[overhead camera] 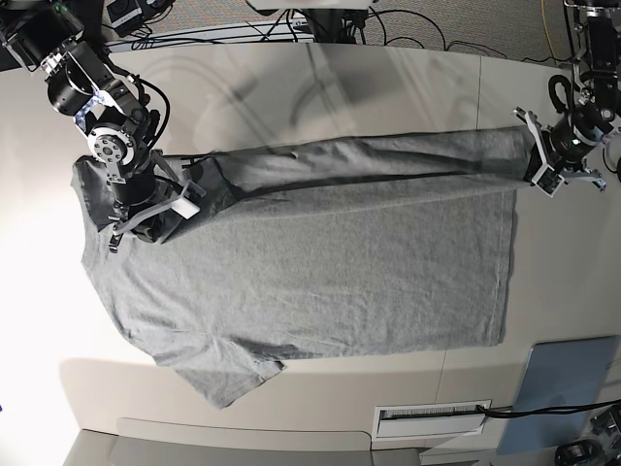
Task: Fold the T-shirt properly
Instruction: 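Drag the shirt further toward the robot base, then open both grippers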
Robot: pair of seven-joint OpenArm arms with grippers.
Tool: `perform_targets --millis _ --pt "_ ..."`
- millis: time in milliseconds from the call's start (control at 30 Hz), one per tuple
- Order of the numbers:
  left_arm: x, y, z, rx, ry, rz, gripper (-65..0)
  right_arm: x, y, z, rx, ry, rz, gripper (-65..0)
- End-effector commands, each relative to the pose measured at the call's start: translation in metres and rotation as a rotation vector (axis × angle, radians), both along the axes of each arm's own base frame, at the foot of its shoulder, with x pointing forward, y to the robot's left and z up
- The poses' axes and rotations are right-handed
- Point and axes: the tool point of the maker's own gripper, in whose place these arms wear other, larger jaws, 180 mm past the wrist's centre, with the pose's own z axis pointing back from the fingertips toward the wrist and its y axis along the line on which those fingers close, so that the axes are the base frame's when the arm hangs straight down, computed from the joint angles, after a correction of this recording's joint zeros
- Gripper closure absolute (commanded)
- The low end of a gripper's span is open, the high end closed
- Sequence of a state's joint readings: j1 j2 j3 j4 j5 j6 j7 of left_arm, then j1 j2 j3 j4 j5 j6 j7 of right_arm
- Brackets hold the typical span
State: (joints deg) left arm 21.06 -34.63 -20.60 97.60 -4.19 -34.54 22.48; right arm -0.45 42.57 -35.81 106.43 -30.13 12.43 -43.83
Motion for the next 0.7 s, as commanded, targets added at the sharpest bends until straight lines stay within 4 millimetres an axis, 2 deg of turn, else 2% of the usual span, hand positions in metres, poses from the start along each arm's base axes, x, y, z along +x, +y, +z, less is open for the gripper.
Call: perform_targets --millis 0,133,167,300,367,500,600,667 --pt "0.009 0.004 0.014 0.009 -0.044 -0.003 0.0 0.009 -0.004 0.016 -0.015 -0.055 0.004 -0.1" --pt "0.009 0.004 0.014 0.009 -0.044 -0.003 0.0 0.008 -0.002 0.014 0.009 -0.041 0.002 -1.2" --pt "0.009 0.004 0.014 0.008 -0.044 -0.003 -1.4 0.007 -0.001 0.012 0.023 -0.032 0.0 -3.5" --pt "0.01 0.002 0.015 -0.016 -0.048 0.0 -26.9 0.008 0.0 0.012 0.041 -0.028 -0.005 -17.7" --pt "0.01 0.0 0.016 -0.028 -0.051 0.001 -32.8 0.008 0.0 0.012 0.041 -0.027 -0.005 -20.2" --pt "0.01 0.0 0.016 -0.027 -0.051 0.001 -33.1 0.01 -0.002 0.016 0.054 -0.054 -0.026 -20.2" --pt "0.01 -0.002 0.016 -0.05 -0.051 0.004 -33.0 0.011 -0.009 0.021 0.113 -0.096 -0.105 -20.2" --pt "0.009 -0.009 0.018 -0.118 -0.05 0.016 -29.1 0.01 -0.015 0.02 0.174 -0.107 -0.175 -20.0"
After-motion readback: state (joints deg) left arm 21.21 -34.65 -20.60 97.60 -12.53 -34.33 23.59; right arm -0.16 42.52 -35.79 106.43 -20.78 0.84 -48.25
